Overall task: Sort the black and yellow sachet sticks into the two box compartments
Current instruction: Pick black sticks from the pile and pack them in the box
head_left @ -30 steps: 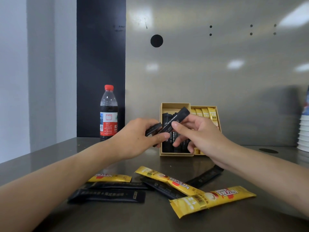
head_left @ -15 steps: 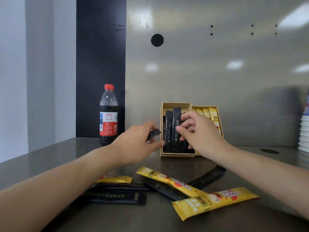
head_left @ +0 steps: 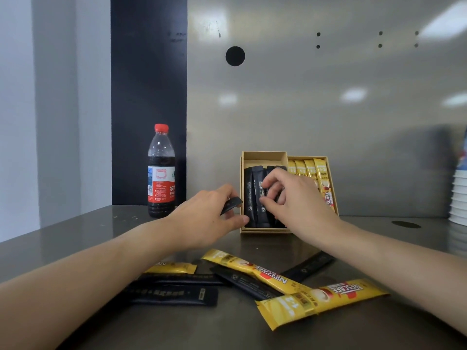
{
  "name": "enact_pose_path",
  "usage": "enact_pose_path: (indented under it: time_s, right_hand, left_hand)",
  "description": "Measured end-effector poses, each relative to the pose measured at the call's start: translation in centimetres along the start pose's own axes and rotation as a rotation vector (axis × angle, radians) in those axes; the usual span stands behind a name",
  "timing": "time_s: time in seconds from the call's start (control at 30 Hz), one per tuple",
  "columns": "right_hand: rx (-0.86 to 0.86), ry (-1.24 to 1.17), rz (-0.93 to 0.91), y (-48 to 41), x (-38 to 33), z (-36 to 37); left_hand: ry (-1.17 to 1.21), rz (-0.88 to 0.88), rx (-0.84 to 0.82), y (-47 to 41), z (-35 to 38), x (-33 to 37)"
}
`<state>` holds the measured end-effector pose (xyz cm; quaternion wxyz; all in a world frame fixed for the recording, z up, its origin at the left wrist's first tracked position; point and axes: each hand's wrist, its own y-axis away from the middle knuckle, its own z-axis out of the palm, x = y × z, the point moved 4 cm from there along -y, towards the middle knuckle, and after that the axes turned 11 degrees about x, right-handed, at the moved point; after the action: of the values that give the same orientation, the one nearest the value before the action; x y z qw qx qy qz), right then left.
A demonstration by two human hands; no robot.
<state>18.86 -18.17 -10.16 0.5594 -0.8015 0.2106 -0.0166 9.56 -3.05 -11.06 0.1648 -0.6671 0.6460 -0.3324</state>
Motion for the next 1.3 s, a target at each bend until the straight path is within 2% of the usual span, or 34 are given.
enact_pose_path:
  time_s: [0.17,0.33,0.47,0.7,0.9,1.03,1.17,1.3]
  right_hand:
    - [-0.012,0.012,-0.031,0.0,-0.1,0.1]
    - [0.005,-0.016,-0.032,0.1,-0.5,-1.0]
    - [-0.068,-0.031,-0.046,0.9,-0.8,-1.6]
    - [-0.165,-0.041,-0.051,1.6,-1.6,-1.4]
    - [-0.328,-0.079,-0.086,2.7,-4.2,-1.0]
    - [-0.355,-0.029,-0.103,2.9,-4.7,-1.1]
    - [-0.354,-0.051,-0.081,2.8,-4.4,-0.9]
    - [-0.432,-0.168,0.052,2.9,-3.8,-0.7]
  left_hand:
    - [0.034,0.008,0.031,-0.1,-0.2,0.1]
    - [0.160,-0.056,0.145,0.0,-1.3,0.5]
    - [0.149,-0.089,0.242,-0.3,-2.4,0.2]
    - [0.503,-0.220,0.129,-0.5,-1.8,-0.6]
    - [0.718,-0.174,0.149,-0.4,-2.3,0.7]
    - [0.774,-0.167,0.184,-0.4,-2.6,1.0]
    - [0.804,-0.201,0.141,-0.3,-2.2,1.1]
    - [0.828,-0.177,0.147,-0.3,-2.3,1.2]
